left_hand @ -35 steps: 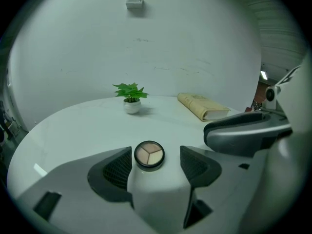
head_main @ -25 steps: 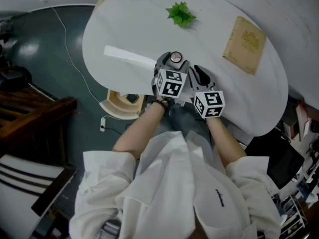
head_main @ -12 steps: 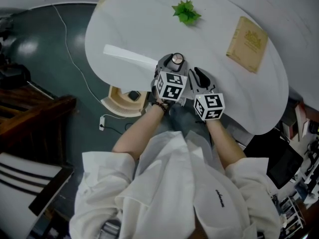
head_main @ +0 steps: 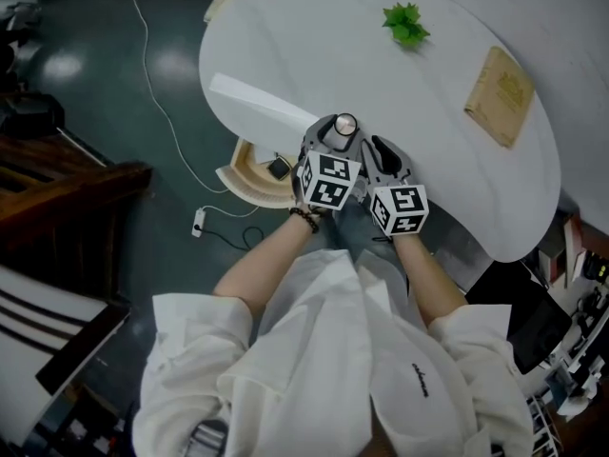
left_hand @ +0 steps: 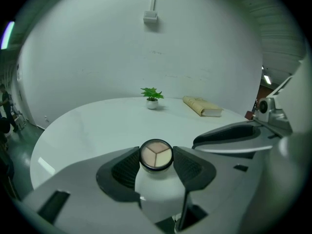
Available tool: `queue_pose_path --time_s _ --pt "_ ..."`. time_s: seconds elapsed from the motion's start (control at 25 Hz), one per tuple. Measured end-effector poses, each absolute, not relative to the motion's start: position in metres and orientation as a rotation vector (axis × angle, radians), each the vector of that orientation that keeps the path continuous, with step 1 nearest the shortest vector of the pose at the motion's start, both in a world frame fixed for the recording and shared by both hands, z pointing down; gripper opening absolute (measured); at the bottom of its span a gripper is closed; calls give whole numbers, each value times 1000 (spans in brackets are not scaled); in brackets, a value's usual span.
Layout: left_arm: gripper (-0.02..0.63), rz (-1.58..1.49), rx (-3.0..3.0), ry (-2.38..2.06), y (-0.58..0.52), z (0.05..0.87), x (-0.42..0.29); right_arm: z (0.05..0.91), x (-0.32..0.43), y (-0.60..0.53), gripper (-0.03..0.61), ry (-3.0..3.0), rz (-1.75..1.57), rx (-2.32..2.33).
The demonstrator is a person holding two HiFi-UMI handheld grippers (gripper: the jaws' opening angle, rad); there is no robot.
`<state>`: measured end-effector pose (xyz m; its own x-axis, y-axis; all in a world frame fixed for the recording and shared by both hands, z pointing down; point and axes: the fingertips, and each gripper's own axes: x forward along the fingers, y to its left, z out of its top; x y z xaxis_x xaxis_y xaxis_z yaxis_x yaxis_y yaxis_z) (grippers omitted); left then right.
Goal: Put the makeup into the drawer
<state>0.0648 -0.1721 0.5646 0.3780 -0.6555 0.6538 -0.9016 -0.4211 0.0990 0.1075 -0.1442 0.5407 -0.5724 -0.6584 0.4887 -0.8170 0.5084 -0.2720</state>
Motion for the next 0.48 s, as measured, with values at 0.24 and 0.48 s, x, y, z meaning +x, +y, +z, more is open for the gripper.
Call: queue_pose_path --time_s 0.24,0.48 --pt "227 736 2170 -1353 -124 562 2 541 48 -112 95 -2455 686 1155" --pt "227 758 2137 -1356 -83 573 -55 549 -6 -78 78 -2456 690 1098"
